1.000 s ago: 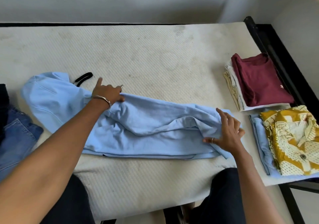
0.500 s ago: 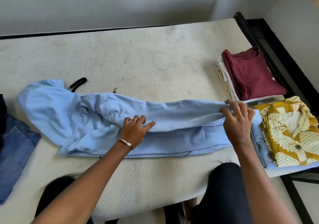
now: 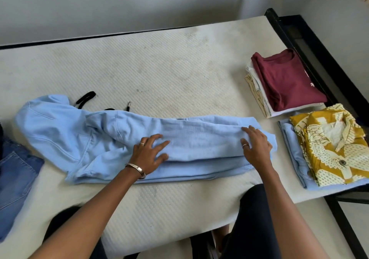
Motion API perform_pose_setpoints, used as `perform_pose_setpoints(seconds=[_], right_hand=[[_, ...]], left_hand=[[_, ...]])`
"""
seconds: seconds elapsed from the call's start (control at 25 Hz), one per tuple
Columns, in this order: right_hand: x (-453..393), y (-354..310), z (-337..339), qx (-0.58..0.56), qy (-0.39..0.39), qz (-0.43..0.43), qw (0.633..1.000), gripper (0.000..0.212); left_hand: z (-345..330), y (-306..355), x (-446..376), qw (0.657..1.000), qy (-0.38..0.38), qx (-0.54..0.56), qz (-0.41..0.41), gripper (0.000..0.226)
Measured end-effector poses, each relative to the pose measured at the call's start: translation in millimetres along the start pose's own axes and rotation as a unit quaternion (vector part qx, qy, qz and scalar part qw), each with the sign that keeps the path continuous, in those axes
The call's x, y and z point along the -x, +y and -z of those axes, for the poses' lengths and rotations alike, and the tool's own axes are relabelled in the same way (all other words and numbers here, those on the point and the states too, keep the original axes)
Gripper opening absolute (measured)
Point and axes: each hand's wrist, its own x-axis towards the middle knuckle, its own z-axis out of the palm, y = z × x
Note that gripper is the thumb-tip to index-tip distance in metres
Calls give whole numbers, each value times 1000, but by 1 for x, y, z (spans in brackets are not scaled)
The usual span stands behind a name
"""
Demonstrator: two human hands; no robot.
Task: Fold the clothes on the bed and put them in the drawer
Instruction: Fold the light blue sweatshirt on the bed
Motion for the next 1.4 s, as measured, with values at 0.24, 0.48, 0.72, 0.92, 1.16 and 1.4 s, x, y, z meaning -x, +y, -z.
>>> perform_pose_setpoints(seconds=[0.24, 0.48, 0.72, 0.92, 1.16, 1.4], right_hand=[[-53, -10, 10, 160, -50, 56, 984, 25], [-87, -26, 32, 133, 25, 84, 987, 20], [-29, -58, -36, 58, 111, 80, 989, 36], [-11, -37, -74, 179, -147, 67, 971, 59], [13, -137, -113, 102, -17, 83, 991, 69], [68, -252, -158, 56, -151, 379, 912, 72]], left_hand=[[-10, -1, -8, 977, -86, -35, 193, 66], [-18, 1, -6, 961, -53, -7, 272, 79], [-16, 1, -14, 949, -65, 22, 307, 80], [9, -42, -21, 946, -98, 121, 284, 81], [52, -133, 47, 765, 333, 163, 527, 41], [57, -223, 88, 708, 176, 323, 603, 95]])
